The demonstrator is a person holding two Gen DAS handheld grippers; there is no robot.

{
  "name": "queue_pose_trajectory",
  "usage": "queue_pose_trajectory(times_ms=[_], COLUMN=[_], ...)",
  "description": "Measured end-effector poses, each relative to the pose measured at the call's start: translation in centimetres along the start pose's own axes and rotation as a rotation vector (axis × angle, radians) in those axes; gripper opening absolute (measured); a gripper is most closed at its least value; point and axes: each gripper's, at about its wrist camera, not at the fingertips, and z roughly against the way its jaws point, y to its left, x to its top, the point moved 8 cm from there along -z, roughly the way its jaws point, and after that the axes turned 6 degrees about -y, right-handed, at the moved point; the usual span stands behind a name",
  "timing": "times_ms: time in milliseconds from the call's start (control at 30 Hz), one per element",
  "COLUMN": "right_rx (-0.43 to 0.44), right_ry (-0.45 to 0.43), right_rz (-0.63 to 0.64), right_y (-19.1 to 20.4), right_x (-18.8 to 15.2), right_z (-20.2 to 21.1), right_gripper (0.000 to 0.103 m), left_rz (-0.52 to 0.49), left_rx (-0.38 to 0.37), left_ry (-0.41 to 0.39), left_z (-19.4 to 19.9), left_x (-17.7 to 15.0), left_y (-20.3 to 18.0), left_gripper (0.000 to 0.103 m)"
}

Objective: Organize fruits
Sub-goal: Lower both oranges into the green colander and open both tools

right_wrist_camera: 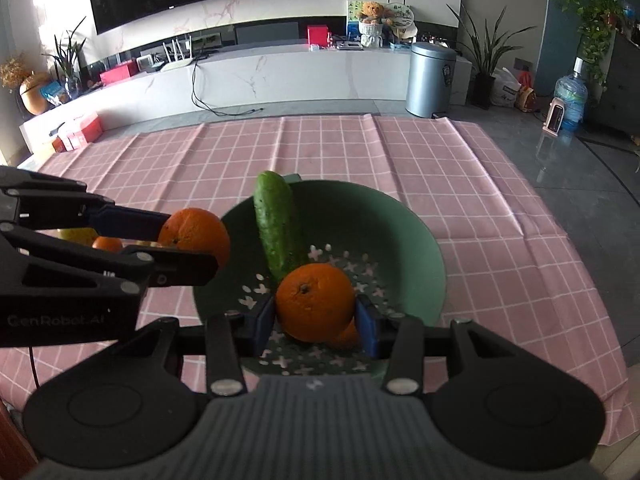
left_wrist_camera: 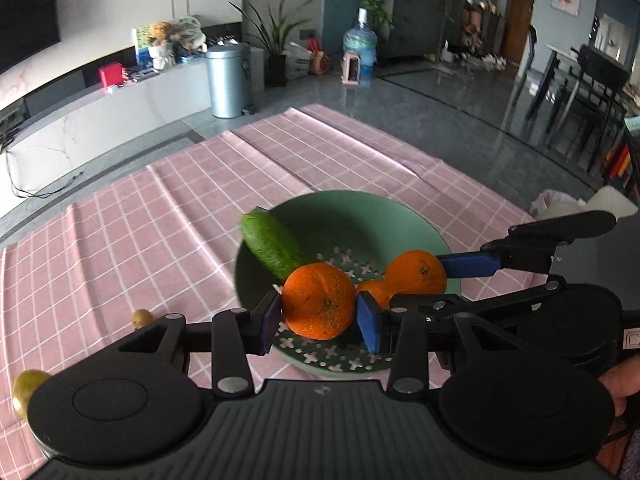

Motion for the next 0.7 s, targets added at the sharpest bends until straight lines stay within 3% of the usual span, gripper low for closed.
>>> queue_pose_trajectory(times_ms=[133, 333, 700], right_rx=[-0.009, 0.017, 0.048], right_ry=[0.047, 0.107, 0.156], right_rz=[0.042, 0.080, 0.097], right_y=[-1.1, -1.2, -0.7], right_x=[-0.6, -1.6, -2.6], right_z=[-1.1, -2.4, -3.6], right_gripper=[0.041, 0.041, 0.041], left_rz=[-0.036, -0.129, -0.143], left_rx=[-0.031, -0.018, -0.005], left_ry=[0.081, 0.183, 0.267], left_z=[-2.3, -4.5, -5.9], left_x=[-0.4, -1.0, -2.4], left_y=[-0.6, -0.6, -0.3], left_gripper=[0.047, 0.047, 0.047])
